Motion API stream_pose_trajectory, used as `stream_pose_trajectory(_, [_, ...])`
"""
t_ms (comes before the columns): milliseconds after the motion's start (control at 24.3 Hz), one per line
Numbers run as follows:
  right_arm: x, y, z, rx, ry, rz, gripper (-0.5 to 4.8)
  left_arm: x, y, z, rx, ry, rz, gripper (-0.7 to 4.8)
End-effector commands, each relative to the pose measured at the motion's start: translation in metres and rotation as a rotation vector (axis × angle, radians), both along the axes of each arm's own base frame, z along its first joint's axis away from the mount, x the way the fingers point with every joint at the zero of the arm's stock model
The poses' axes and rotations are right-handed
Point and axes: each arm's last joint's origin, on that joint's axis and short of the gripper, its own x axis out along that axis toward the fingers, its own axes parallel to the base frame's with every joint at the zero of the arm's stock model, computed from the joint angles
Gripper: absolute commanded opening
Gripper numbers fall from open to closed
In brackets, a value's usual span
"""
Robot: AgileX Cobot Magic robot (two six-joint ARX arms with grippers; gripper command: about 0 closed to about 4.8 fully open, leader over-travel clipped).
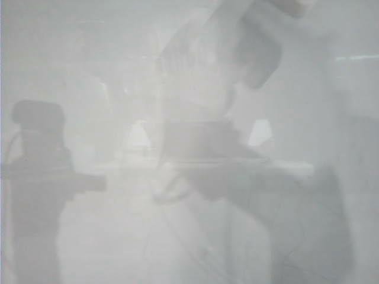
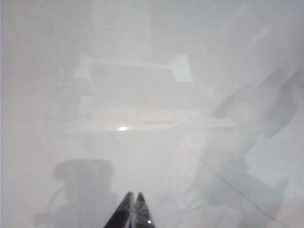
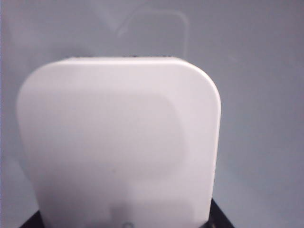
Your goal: Grab the whiteboard eraser that is attached to the surface of the whiteboard and use it to clean the writing on the whiteboard.
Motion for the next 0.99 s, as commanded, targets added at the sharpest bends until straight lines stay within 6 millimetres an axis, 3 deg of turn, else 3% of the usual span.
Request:
stream_pose_trajectory(41, [-0.024,-0.049,0.02,0.412,-0.064,0.033,1.8,0.0,0.0,0.002,0.017,-0.025,0.004,-0.06])
stream_pose_trajectory(82, [-0.029,-0.061,0.018,0.467,-0.088,0.012,1.79,0.0,0.0,0.002,0.017,-0.025,0.003,-0.06])
stream_pose_trajectory(165, [-0.034,-0.091,-0.008,0.496,-0.111,0.005,1.79,-0.001,0.0,0.002,0.017,-0.027,0.003,-0.06])
stream_pose_trajectory(453, [-0.016,-0.124,-0.061,0.631,-0.225,0.019,1.78,-0.001,0.0,0.003,0.014,-0.034,-0.001,-0.06])
stream_pose_trajectory(742, [0.018,-0.143,-0.082,0.695,-0.203,0.015,1.79,-0.001,0.0,0.003,0.014,-0.039,-0.002,-0.06])
stream_pose_trajectory(866, [0.045,-0.143,-0.092,0.697,-0.212,0.033,1.79,-0.001,0.0,0.004,0.014,-0.043,-0.001,-0.06])
stream_pose_trajectory(989, [0.059,-0.141,-0.102,0.698,-0.212,0.041,1.79,-0.001,0.0,0.003,0.015,-0.04,-0.001,-0.06])
